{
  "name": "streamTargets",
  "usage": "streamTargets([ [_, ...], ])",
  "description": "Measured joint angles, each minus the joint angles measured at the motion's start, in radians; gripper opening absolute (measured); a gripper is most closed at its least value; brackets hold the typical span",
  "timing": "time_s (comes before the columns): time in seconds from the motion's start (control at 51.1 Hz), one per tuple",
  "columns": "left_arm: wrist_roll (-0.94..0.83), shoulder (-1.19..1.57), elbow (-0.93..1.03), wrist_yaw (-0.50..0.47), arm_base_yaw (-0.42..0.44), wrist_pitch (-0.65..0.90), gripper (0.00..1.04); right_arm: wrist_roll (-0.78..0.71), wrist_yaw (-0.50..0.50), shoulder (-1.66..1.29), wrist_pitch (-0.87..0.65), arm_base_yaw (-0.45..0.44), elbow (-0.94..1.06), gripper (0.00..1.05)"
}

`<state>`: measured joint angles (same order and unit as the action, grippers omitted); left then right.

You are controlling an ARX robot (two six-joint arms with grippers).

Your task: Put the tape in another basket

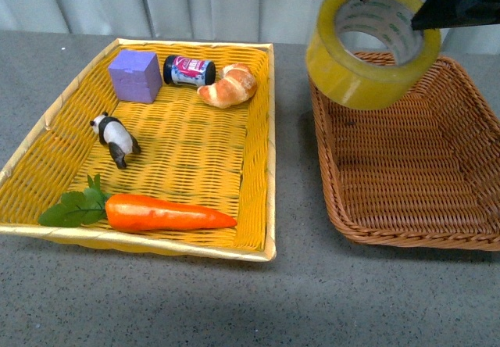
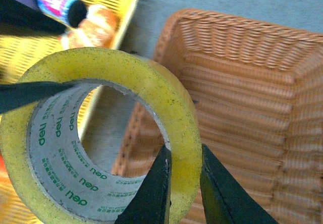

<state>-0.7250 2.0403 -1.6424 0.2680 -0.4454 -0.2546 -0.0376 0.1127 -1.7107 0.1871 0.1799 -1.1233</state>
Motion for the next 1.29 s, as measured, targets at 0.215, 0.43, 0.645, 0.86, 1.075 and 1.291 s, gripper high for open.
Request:
streamTargets([
  [0.215,0.15,-0.047,0.058,-0.102,0.057,0.201,0.65,-0.021,-0.024,-0.064,-0.019,-0.064,0.0,0.11],
  [0.43,0.396,-0.057,0.151,-0.251,0.174,0.34,0.99,-0.028,-0.027,-0.125,-0.072,-0.112,0.036,0.11],
  [0.645,0.569,-0.103,0.29,-0.294,0.246,0.47,0.98,-0.03,0.005,-0.201,-0.121,-0.129,0.063,0.11],
  [0.86,0.65,-0.158,0.397,-0.368,0.242,0.552,0.98,-0.039,-0.031,-0.273,-0.169,-0.133,0.066,0.11],
  [1.075,0.7,-0.188,0.462,-0.401,0.236,0.575,0.98,-0.018,-0.024,-0.309,-0.151,-0.146,0.053,0.11],
  [1.291,0.724,-0.211,0.478,-0.406,0.227,0.589,0.98,-0.014,-0.014,-0.312,-0.179,-0.15,0.054,0.33],
])
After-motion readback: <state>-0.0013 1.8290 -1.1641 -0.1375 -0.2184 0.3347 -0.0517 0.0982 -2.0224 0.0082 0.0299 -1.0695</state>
